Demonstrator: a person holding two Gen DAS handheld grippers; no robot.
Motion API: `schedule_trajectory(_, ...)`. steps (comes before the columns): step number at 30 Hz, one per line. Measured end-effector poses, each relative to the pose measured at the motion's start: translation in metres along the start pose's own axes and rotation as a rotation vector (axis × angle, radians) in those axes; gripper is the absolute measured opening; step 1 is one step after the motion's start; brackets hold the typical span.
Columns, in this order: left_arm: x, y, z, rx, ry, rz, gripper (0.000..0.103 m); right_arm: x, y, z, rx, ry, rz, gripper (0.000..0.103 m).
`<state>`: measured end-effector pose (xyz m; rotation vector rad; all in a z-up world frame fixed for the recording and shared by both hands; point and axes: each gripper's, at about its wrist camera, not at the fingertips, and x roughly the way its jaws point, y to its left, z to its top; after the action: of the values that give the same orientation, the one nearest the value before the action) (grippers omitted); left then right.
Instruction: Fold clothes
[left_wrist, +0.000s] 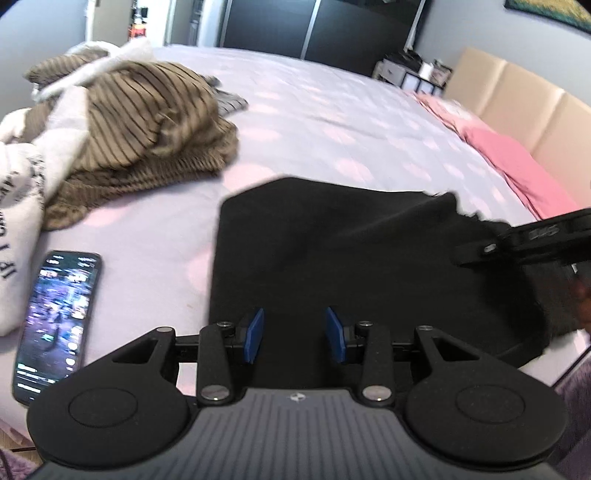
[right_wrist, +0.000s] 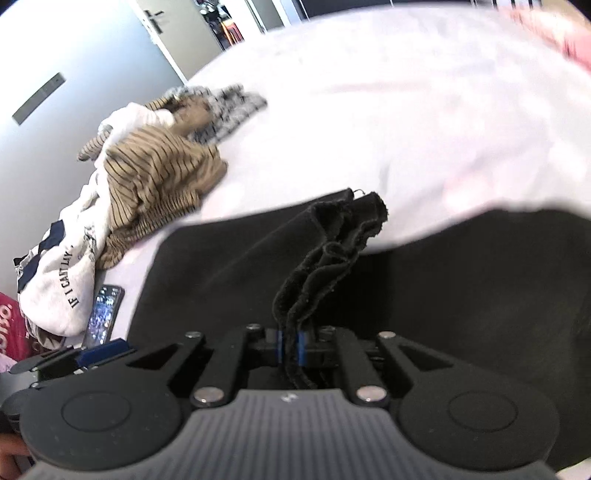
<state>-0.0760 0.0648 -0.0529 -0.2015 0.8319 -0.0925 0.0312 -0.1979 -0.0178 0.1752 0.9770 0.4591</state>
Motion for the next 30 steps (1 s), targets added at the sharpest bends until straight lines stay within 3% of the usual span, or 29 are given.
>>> schedule_trajectory(10,-0.002,-0.006,0.001,0.010,-0.005,-0.020,0.035,-0.120,-0.004,0.062,-0.189,-0.108,-0.097,0.008)
schedule_trajectory(17,0.004,-0.012,0.002,0.019,0.018,-0.035,0.035,-0.194,-0.028,0.086,-0.210,-0.149,-0.208,0.008)
schedule_trajectory(24,0.013,-0.028,0.003,0.071,0.038,-0.067,0.035,-0.239,-0.077,0.090,-0.144,-0.180,-0.359,0.008)
schedule_trajectory(30,0.021,-0.052,0.003,0.136,0.050,-0.100,0.035,-0.252,-0.149,0.078,-0.010,-0.174,-0.468,0.008)
